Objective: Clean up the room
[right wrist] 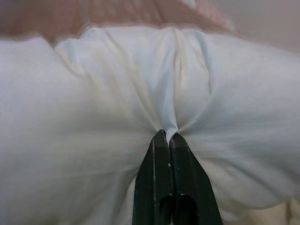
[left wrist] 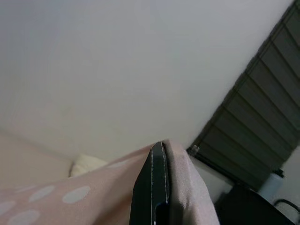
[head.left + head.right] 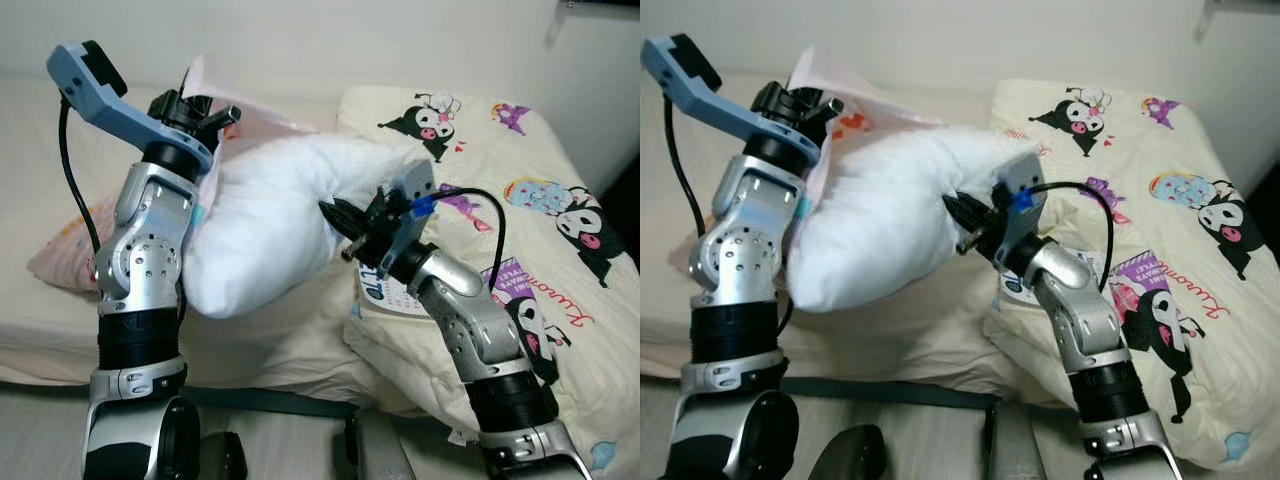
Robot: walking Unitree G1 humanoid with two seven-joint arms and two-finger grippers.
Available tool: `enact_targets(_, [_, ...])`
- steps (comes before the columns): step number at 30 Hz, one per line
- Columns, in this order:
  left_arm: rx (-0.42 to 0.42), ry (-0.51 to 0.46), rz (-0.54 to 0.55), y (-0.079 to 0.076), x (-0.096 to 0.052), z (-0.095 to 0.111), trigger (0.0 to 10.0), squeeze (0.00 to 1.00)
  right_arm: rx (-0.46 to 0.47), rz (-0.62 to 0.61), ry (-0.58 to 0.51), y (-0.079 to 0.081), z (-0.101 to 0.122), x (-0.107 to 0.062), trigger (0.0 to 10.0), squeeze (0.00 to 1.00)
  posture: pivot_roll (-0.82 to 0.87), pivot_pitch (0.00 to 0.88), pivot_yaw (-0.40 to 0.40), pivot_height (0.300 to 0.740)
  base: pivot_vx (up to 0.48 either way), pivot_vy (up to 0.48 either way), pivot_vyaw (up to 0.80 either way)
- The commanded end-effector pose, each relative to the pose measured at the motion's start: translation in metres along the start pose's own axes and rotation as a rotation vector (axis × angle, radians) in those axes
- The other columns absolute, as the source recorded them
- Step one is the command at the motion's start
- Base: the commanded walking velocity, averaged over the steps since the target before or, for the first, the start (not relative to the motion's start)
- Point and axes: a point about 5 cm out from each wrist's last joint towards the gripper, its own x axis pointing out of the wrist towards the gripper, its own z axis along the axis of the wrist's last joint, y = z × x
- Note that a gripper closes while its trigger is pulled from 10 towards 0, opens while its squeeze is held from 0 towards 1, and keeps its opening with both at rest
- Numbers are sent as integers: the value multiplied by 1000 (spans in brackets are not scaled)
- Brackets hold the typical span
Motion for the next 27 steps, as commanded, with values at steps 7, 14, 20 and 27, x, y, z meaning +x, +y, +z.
enact_targets(7, [-60, -10, -362, -63, -2, 10, 0, 0, -96, -98, 138, -5, -25, 30, 0, 0, -62, 93, -15, 606, 0, 0, 0])
enact_targets(14, [-91, 78, -550, -82, -15, 10, 0, 0, -100, -77, -47, -9, 27, 64, 0, 0, -17, 96, -33, 606, 0, 0, 0])
enact_targets(20, [-105, 156, -641, -97, -27, 1, 0, 0, 65, 92, -86, 22, 32, 90, 0, 0, -6, 103, -42, 606, 0, 0, 0])
enact_targets(27, [-69, 195, -643, -97, -32, -9, 0, 0, 356, 363, -70, 76, 16, 100, 0, 0, -12, 110, -38, 606, 0, 0, 0])
